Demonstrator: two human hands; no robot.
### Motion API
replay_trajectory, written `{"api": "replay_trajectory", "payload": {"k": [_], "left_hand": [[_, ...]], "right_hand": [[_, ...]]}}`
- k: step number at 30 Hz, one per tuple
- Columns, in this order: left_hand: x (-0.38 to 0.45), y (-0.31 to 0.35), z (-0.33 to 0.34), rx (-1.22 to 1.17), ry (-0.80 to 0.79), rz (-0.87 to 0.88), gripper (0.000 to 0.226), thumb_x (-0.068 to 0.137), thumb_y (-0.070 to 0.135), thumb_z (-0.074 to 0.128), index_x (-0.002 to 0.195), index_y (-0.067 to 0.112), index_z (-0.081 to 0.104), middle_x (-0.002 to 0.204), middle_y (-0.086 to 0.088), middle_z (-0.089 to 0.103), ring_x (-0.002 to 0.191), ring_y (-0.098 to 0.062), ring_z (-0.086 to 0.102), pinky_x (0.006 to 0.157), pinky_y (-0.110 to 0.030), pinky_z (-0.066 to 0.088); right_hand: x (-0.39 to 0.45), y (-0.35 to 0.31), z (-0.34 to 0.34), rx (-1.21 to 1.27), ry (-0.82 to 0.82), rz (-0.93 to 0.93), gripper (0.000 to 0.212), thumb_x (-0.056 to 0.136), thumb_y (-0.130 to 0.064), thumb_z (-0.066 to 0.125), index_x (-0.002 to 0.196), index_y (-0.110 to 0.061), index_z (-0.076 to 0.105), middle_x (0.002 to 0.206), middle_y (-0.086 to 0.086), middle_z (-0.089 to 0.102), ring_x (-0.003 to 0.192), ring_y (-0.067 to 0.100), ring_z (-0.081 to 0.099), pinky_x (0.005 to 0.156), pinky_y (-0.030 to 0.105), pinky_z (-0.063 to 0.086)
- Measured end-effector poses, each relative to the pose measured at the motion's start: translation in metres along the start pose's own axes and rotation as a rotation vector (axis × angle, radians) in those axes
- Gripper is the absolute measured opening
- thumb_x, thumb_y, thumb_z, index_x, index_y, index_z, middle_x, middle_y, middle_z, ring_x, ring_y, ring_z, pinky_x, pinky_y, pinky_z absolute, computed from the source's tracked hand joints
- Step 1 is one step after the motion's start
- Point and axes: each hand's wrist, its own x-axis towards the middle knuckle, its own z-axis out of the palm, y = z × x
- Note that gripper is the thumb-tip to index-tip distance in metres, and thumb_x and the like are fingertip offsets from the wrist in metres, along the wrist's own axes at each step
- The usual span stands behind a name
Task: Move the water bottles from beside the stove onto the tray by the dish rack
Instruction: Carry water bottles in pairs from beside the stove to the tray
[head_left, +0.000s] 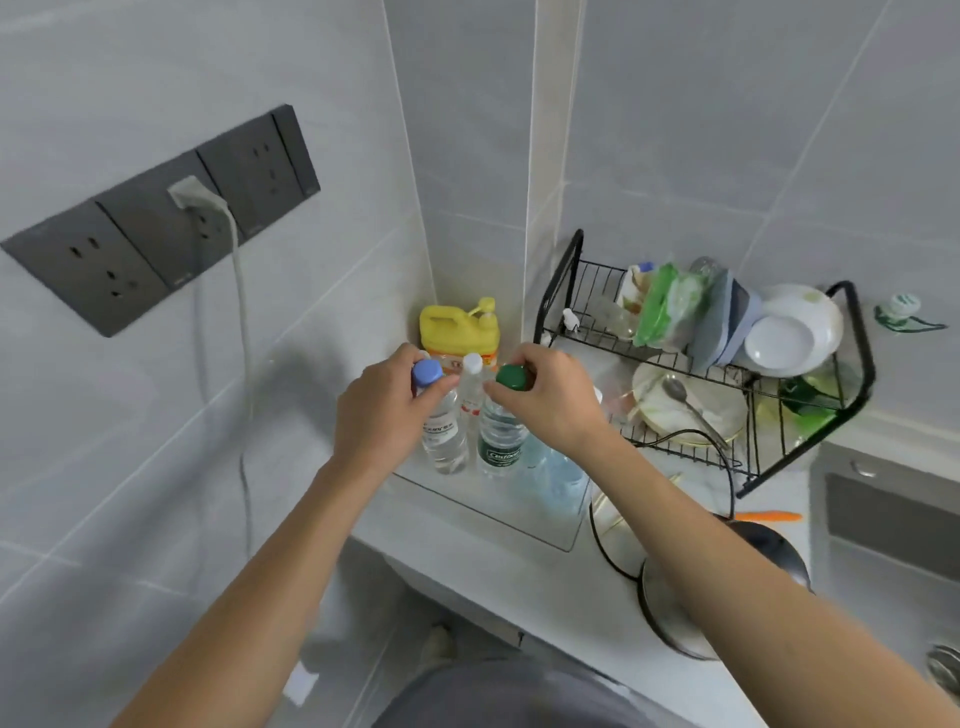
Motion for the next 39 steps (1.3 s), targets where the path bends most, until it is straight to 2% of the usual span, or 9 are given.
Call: {"api": "replay_trajectory", "payload": {"k": [6, 11, 13, 16, 20, 24, 28, 32, 39], "left_hand": [[0.053, -0.026, 0.035, 0.006, -0.145, 0.045, 0.037, 0.091, 0.059, 0.070, 0.099, 0.025, 0.060, 0.086, 0.004, 0.069, 0.084, -0.029, 0.064, 0.064, -0.036, 0.043], [0.074, -0.047, 0.060, 0.058, -0.244, 0.080, 0.041, 0.093, 0.059, 0.068, 0.103, 0.021, 0.059, 0.092, -0.002, 0.067, 0.089, -0.034, 0.064, 0.064, -0.036, 0.038], [0.076, -0.055, 0.070, 0.068, -0.303, 0.101, 0.043, 0.094, 0.059, 0.067, 0.109, 0.019, 0.060, 0.091, -0.001, 0.066, 0.092, -0.035, 0.065, 0.063, -0.037, 0.039], [0.074, -0.065, 0.084, 0.070, -0.383, 0.106, 0.043, 0.095, 0.057, 0.066, 0.114, 0.019, 0.060, 0.087, 0.005, 0.058, 0.092, -0.034, 0.065, 0.063, -0.036, 0.035], [0.071, -0.076, 0.097, 0.080, -0.460, 0.114, 0.037, 0.096, 0.055, 0.065, 0.106, 0.020, 0.058, 0.085, 0.004, 0.062, 0.084, -0.032, 0.064, 0.059, -0.036, 0.037], [0.069, -0.084, 0.105, 0.070, -0.495, 0.128, 0.035, 0.095, 0.056, 0.066, 0.098, 0.022, 0.060, 0.088, 0.000, 0.068, 0.084, -0.031, 0.065, 0.059, -0.035, 0.038], [0.070, -0.083, 0.103, 0.062, -0.505, 0.137, 0.036, 0.096, 0.056, 0.064, 0.098, 0.021, 0.057, 0.085, 0.002, 0.063, 0.079, -0.029, 0.058, 0.058, -0.035, 0.034], [0.073, -0.085, 0.105, 0.053, -0.499, 0.141, 0.033, 0.098, 0.053, 0.064, 0.097, 0.023, 0.051, 0.084, 0.003, 0.059, 0.083, -0.031, 0.061, 0.061, -0.036, 0.034], [0.082, -0.093, 0.102, 0.095, -0.556, 0.251, 0.026, 0.103, 0.042, 0.059, 0.122, 0.026, 0.057, 0.099, 0.002, 0.068, 0.095, -0.032, 0.066, 0.065, -0.036, 0.039]], "right_hand": [[0.030, 0.012, 0.039, -0.056, 0.012, 0.149, 0.033, 0.083, -0.046, 0.080, 0.084, -0.020, 0.061, 0.070, -0.003, 0.061, 0.073, 0.025, 0.060, 0.063, 0.037, 0.049], [0.040, 0.019, 0.068, -0.120, 0.001, 0.226, 0.031, 0.082, -0.042, 0.082, 0.087, -0.028, 0.054, 0.072, -0.007, 0.058, 0.076, 0.025, 0.057, 0.065, 0.034, 0.043], [0.040, 0.020, 0.074, -0.160, -0.009, 0.250, 0.029, 0.084, -0.039, 0.080, 0.091, -0.024, 0.057, 0.078, -0.004, 0.061, 0.079, 0.024, 0.057, 0.065, 0.034, 0.042], [0.039, 0.022, 0.081, -0.244, -0.030, 0.288, 0.032, 0.087, -0.040, 0.076, 0.099, -0.015, 0.060, 0.086, 0.003, 0.066, 0.087, 0.028, 0.059, 0.069, 0.040, 0.052], [0.038, 0.021, 0.087, -0.348, -0.062, 0.326, 0.032, 0.090, -0.042, 0.072, 0.102, -0.015, 0.058, 0.091, 0.005, 0.064, 0.089, 0.031, 0.060, 0.069, 0.041, 0.054], [0.036, 0.021, 0.092, -0.405, -0.095, 0.359, 0.033, 0.091, -0.043, 0.073, 0.100, -0.014, 0.059, 0.095, 0.008, 0.066, 0.088, 0.032, 0.064, 0.074, 0.045, 0.058], [0.036, 0.021, 0.098, -0.474, -0.158, 0.360, 0.033, 0.093, -0.041, 0.072, 0.093, -0.017, 0.050, 0.094, 0.008, 0.057, 0.093, 0.035, 0.063, 0.069, 0.039, 0.048], [0.041, 0.020, 0.100, -0.503, -0.176, 0.341, 0.032, 0.093, -0.040, 0.072, 0.096, -0.018, 0.050, 0.106, 0.014, 0.064, 0.099, 0.037, 0.065, 0.069, 0.038, 0.044], [0.044, 0.020, 0.090, -0.573, -0.270, 0.282, 0.026, 0.095, -0.028, 0.066, 0.117, -0.014, 0.059, 0.118, 0.014, 0.063, 0.110, 0.038, 0.061, 0.074, 0.039, 0.043]]}}
